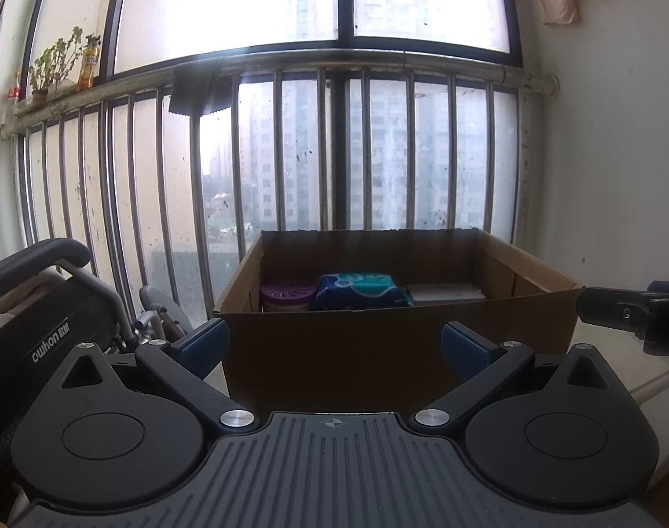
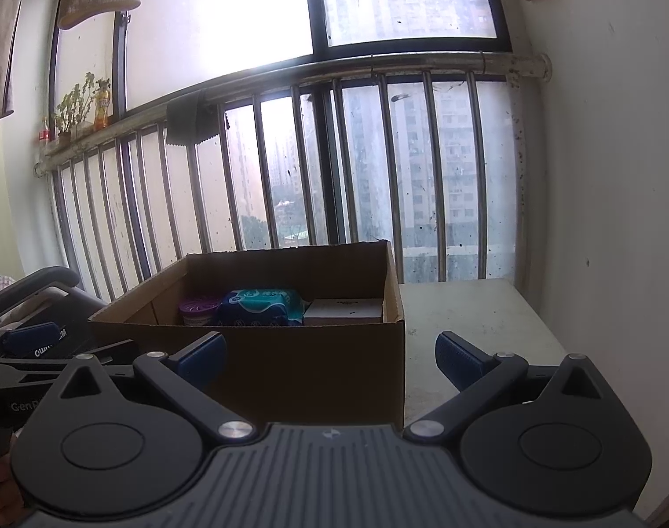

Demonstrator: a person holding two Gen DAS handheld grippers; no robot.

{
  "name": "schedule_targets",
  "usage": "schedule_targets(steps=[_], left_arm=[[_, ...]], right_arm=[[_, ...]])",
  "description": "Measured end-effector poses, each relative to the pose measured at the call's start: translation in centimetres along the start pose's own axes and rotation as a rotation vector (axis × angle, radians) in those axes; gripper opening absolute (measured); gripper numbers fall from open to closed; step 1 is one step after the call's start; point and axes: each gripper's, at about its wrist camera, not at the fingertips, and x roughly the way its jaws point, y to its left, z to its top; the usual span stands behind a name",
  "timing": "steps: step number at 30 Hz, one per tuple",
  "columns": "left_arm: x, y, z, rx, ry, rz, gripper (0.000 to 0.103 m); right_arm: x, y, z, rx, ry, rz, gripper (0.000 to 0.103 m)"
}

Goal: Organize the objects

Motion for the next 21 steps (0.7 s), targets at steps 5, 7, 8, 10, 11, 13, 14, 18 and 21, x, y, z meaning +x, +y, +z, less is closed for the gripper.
schedule_targets(steps=[5, 7, 8, 10, 11, 13, 14, 18, 21], left_arm=[[0.03, -0.03, -0.04, 0.002, 0.0, 0.002, 0.103], [0.08, -0.01, 0.0, -0.002, 0.001, 0.003, 0.103], [0.1, 0.02, 0.0, -0.003, 0.002, 0.003, 0.103], [0.09, 0.07, -0.03, -0.003, 0.002, 0.003, 0.103], [0.13, 0.07, -0.02, -0.004, 0.003, 0.003, 0.103], [0.11, 0.08, -0.01, -0.003, 0.003, 0.002, 0.103], [0.14, 0.12, -0.02, -0.003, 0.003, 0.001, 0.103], [0.13, 0.11, -0.06, -0.002, 0.002, -0.001, 0.103], [0.16, 0.07, -0.05, -0.001, 0.004, -0.001, 0.103]], right_arm=[[0.08, 0.06, 0.03, -0.003, 0.0, 0.002, 0.103], [0.13, 0.13, 0.05, -0.006, 0.0, 0.004, 0.103], [0.16, 0.16, 0.04, -0.006, 0.001, 0.004, 0.103], [0.24, 0.21, 0.03, -0.007, 0.004, 0.006, 0.103], [0.29, 0.23, -0.01, -0.008, 0.005, 0.005, 0.103], [0.36, 0.23, -0.07, -0.007, 0.007, 0.004, 0.103], [0.37, 0.22, -0.1, -0.007, 0.008, 0.004, 0.103], [0.2, 0.19, -0.15, -0.003, 0.006, 0.0, 0.103], [0.18, 0.08, -0.18, 0.001, 0.005, -0.002, 0.103]])
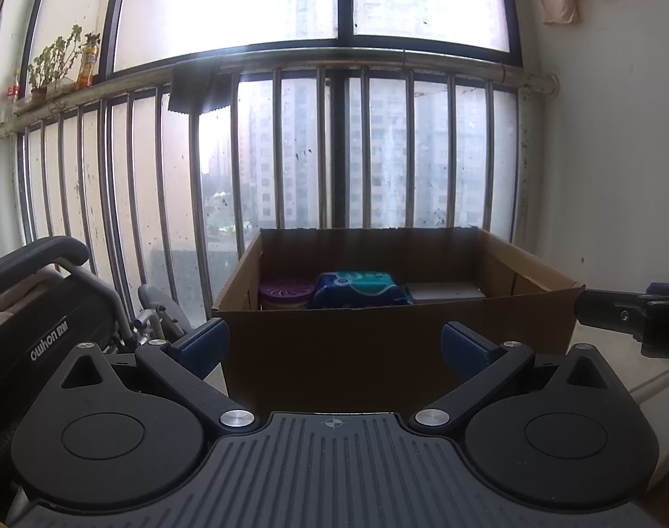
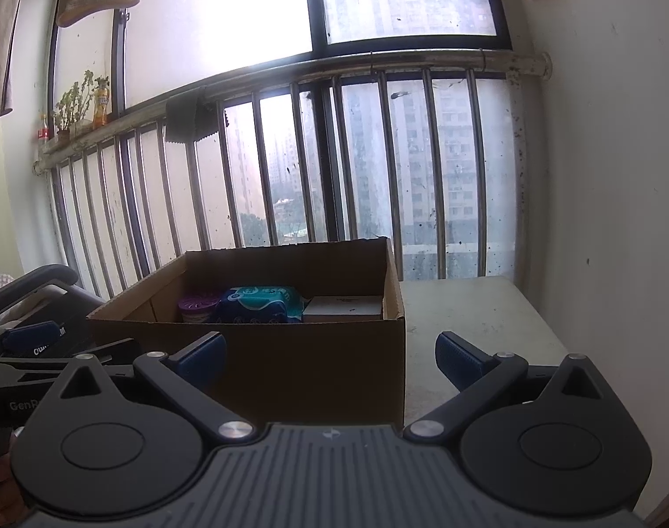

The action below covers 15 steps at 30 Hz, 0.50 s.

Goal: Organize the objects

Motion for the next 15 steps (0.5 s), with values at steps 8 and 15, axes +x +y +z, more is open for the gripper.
schedule_targets(steps=[8, 15], left_arm=[[0.02, -0.03, -0.06, 0.0, -0.001, 0.0, 0.103], [0.02, -0.05, -0.1, 0.001, 0.0, -0.003, 0.103]], right_arm=[[-0.04, -0.06, -0.13, 0.003, 0.002, -0.002, 0.103], [-0.05, -0.25, -0.13, 0.003, 0.004, -0.004, 0.103]])
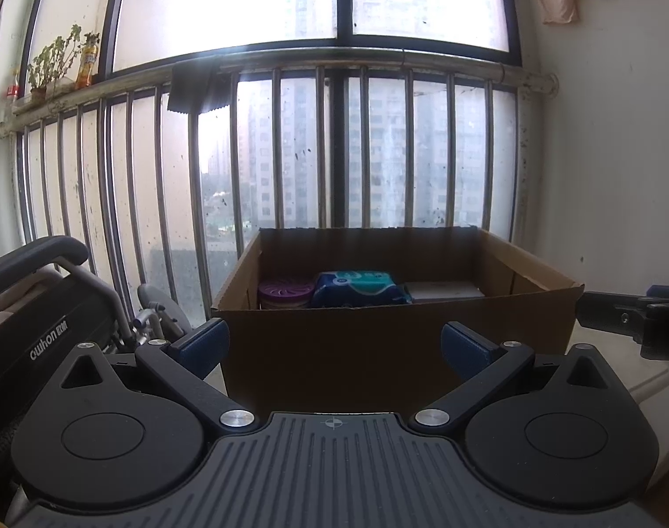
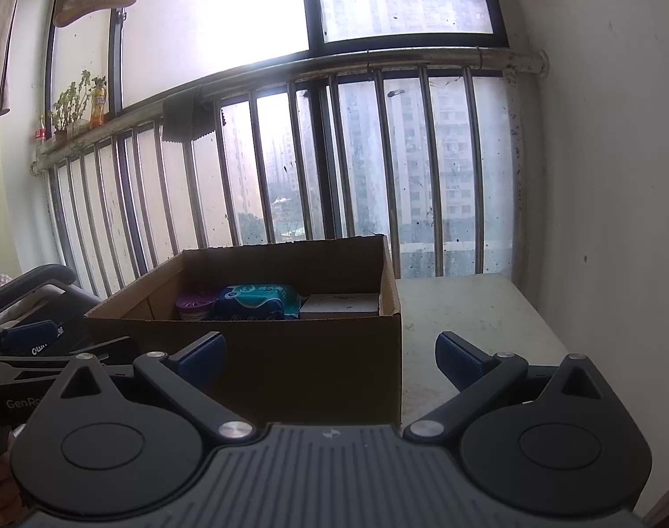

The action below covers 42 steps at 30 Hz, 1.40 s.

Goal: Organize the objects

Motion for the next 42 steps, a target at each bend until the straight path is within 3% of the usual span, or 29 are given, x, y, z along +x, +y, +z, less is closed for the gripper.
schedule_targets(steps=[42], left_arm=[[-0.12, 0.11, 0.32, 0.009, -0.001, 0.016, 0.103]], right_arm=[[-0.19, 0.24, 0.2, -0.011, -0.006, -0.004, 0.103]])
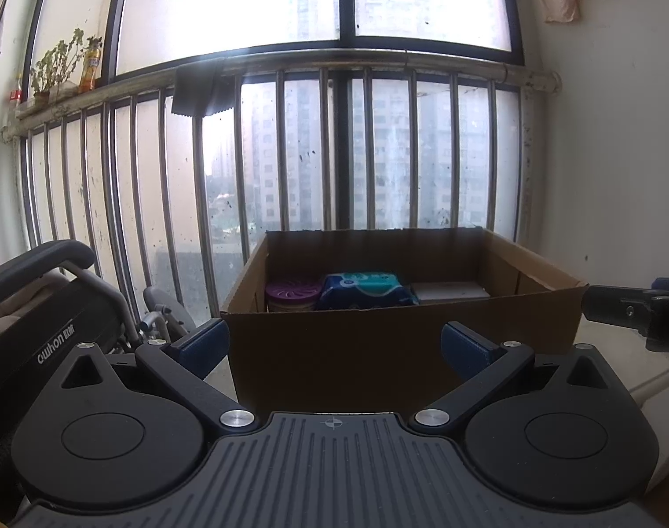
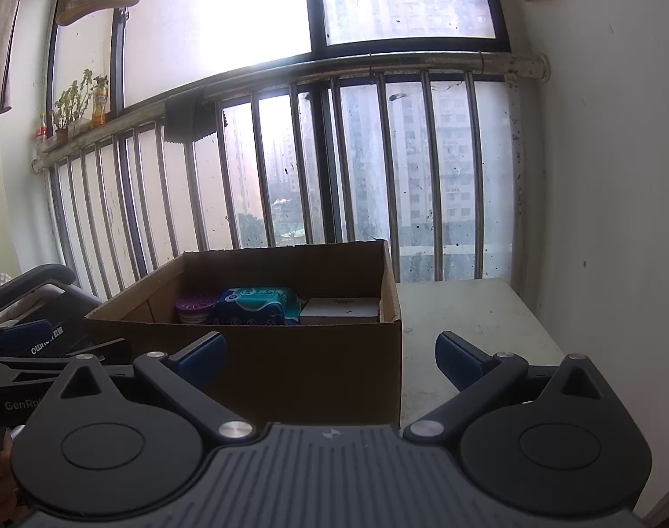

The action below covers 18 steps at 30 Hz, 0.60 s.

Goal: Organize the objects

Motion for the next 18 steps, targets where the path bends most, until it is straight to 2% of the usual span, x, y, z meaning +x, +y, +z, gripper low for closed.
schedule_targets(steps=[18], left_arm=[[-0.39, -0.3, -0.08, 0.01, -0.008, 0.0, 0.103]], right_arm=[[-0.4, -0.14, -0.19, 0.011, -0.001, -0.002, 0.103]])
